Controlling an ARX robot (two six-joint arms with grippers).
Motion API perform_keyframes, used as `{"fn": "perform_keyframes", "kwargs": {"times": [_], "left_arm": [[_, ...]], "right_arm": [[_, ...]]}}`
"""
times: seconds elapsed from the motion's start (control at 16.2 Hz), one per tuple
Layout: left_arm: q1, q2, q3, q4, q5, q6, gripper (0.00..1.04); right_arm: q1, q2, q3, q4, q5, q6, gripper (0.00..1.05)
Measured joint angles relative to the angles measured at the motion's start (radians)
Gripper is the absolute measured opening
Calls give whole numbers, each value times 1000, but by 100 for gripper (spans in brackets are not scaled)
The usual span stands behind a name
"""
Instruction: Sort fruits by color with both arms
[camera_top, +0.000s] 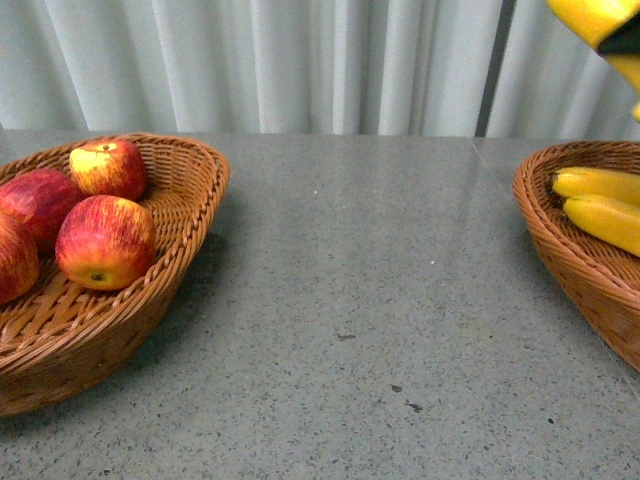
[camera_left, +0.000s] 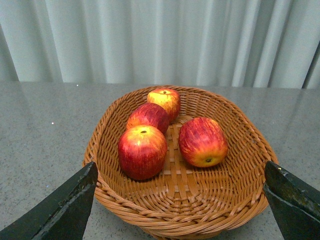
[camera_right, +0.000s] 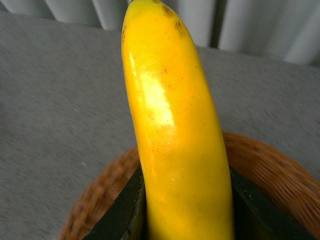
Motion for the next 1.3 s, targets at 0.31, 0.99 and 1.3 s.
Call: {"fn": "perform_keyframes", "kwargs": {"times": [0.31, 0.99, 1.3], "left_arm": [[0, 0, 0, 0, 0, 0, 98], [0, 0, 0, 0, 0, 0, 98], [0, 0, 0, 0, 0, 0, 98]], "right_arm": [[-178, -104, -235, 33, 3, -177, 35], [-171, -203, -291, 108, -96, -111, 98], [-186, -443, -437, 233, -234, 36, 98]]}}
